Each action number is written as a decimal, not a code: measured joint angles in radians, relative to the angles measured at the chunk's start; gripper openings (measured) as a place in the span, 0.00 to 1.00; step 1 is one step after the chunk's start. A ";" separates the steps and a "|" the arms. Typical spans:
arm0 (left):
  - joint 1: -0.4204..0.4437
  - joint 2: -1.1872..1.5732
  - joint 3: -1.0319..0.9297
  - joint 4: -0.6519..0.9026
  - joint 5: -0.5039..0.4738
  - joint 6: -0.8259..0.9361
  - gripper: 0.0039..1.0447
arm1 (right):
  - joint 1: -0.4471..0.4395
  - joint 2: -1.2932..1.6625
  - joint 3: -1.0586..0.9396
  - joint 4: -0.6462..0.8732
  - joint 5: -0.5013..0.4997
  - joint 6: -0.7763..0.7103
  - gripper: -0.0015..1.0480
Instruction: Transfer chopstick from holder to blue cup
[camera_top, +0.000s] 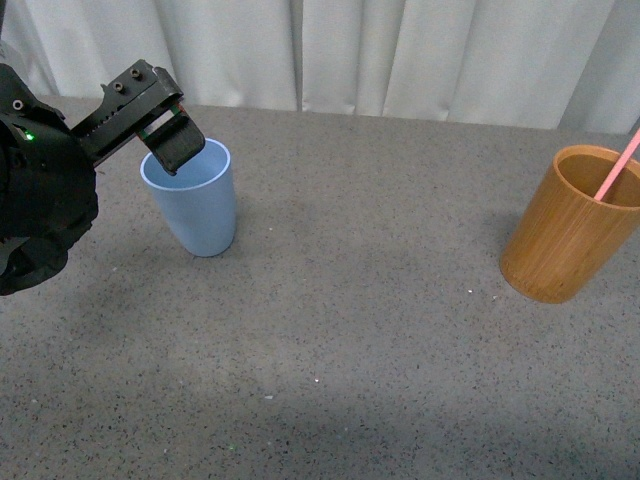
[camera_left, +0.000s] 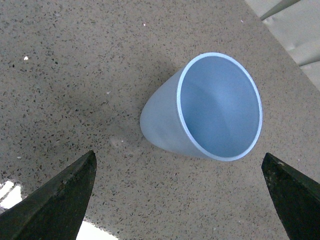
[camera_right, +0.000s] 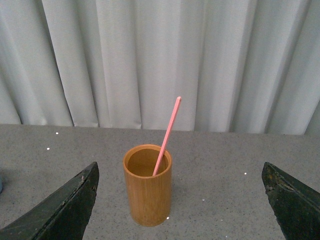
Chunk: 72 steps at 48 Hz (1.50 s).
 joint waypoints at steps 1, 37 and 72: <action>-0.001 0.005 0.005 -0.003 0.000 0.000 0.94 | 0.000 0.000 0.000 0.000 0.000 0.000 0.91; -0.002 0.077 0.043 -0.037 -0.019 -0.016 0.94 | 0.000 0.000 0.000 0.000 0.000 0.000 0.91; -0.006 0.128 0.103 -0.059 -0.030 -0.034 0.94 | 0.000 0.000 0.000 0.000 0.000 0.000 0.91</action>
